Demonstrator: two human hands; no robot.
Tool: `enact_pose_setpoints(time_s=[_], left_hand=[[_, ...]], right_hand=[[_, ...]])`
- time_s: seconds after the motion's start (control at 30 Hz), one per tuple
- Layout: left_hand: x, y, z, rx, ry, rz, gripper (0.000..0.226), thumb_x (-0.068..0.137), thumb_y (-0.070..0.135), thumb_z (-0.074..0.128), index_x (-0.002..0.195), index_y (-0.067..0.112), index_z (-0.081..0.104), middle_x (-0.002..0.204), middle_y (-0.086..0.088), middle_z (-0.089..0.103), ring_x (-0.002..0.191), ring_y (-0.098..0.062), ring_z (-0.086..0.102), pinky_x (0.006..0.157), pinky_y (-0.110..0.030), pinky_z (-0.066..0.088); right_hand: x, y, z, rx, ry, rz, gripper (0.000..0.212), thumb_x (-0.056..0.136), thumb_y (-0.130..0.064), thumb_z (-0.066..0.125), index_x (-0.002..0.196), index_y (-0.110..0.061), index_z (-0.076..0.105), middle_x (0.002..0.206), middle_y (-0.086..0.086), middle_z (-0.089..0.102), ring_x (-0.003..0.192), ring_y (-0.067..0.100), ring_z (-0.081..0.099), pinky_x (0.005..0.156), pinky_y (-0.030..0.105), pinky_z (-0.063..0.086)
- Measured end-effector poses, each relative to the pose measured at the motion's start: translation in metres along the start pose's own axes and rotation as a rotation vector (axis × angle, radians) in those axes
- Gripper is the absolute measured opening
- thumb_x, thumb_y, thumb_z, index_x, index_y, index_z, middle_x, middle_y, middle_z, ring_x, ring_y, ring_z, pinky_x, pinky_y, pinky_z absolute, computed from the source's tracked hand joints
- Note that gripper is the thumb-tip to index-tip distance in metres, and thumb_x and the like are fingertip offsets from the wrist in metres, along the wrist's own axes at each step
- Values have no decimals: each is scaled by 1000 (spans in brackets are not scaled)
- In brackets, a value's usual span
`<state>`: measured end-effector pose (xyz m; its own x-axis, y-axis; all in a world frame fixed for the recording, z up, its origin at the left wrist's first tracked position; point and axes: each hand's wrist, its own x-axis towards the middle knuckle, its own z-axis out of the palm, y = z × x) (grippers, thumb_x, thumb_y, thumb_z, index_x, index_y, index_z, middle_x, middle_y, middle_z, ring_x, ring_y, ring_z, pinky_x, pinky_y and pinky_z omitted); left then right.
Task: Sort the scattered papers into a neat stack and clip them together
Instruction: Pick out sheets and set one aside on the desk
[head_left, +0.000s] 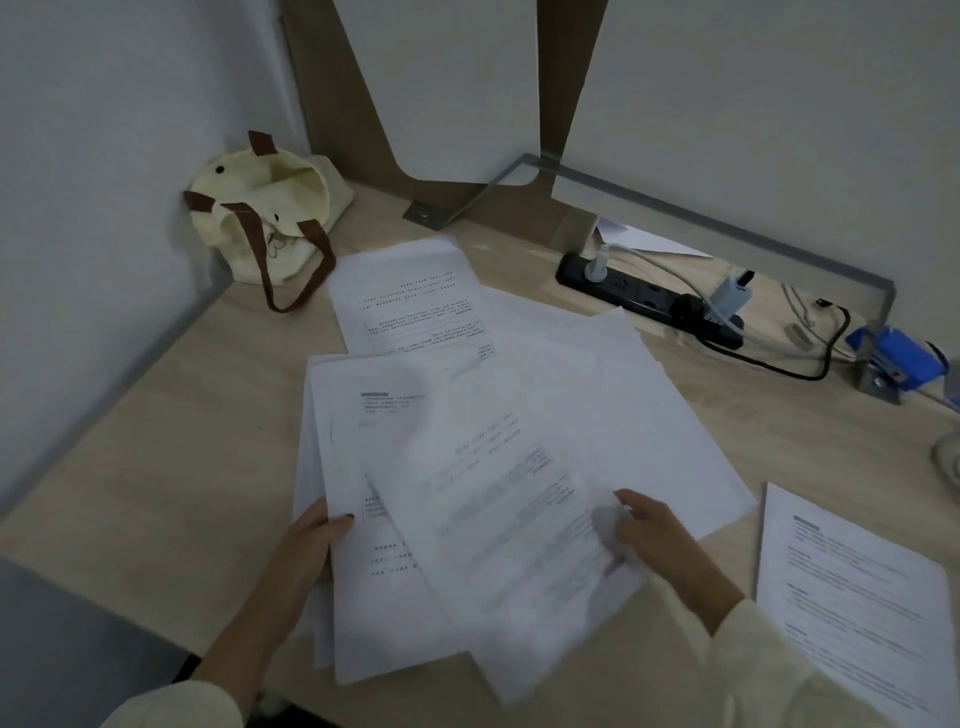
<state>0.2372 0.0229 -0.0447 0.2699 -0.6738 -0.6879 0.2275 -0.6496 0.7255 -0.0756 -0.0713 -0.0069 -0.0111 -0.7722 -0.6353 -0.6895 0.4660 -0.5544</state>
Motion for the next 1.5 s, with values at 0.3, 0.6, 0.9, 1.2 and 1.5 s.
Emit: enact_pose_setpoints(time_s=[0.3, 0.6, 0.9, 1.2, 1.5], left_hand=[[3, 16, -10, 72, 32, 10, 29, 92, 5, 41, 107, 25, 55, 94, 4, 63, 83, -15, 59, 64, -28, 44], [-8, 27, 13, 83, -17, 96, 19, 87, 29, 57, 105, 29, 53, 95, 15, 60, 82, 2, 54, 65, -19, 44], [5, 9, 3, 222, 152, 163, 11, 92, 13, 50, 100, 20, 53, 90, 15, 57, 86, -9, 56, 63, -15, 37], [15, 2, -30, 165, 400, 185, 11, 96, 13, 41, 91, 15, 50, 83, 3, 53, 78, -16, 52, 63, -22, 39], [16, 7, -31, 167, 413, 158, 16, 95, 11, 40, 107, 10, 50, 96, -7, 59, 90, -26, 56, 80, -36, 42]], right_hand=[[30, -81, -8, -1112, 255, -457, 37, 90, -8, 35, 120, -19, 53, 115, 7, 59, 109, 25, 52, 92, 35, 37], [35, -157, 106, -946, 335, -1148, 36, 39, -3, 72, 72, -16, 70, 63, 2, 63, 60, 20, 60, 62, 24, 48], [59, -162, 105, -347, 281, -768, 40, 88, -11, 52, 128, -11, 50, 132, 14, 48, 121, 29, 43, 104, 36, 37], [110, -122, 59, -377, 304, -85, 63, 81, -36, 65, 127, -2, 40, 131, 20, 41, 123, 37, 39, 98, 44, 38], [114, -115, 56, 16, 199, -74, 17, 88, -12, 50, 102, -3, 54, 97, 19, 66, 77, 30, 61, 69, 36, 52]])
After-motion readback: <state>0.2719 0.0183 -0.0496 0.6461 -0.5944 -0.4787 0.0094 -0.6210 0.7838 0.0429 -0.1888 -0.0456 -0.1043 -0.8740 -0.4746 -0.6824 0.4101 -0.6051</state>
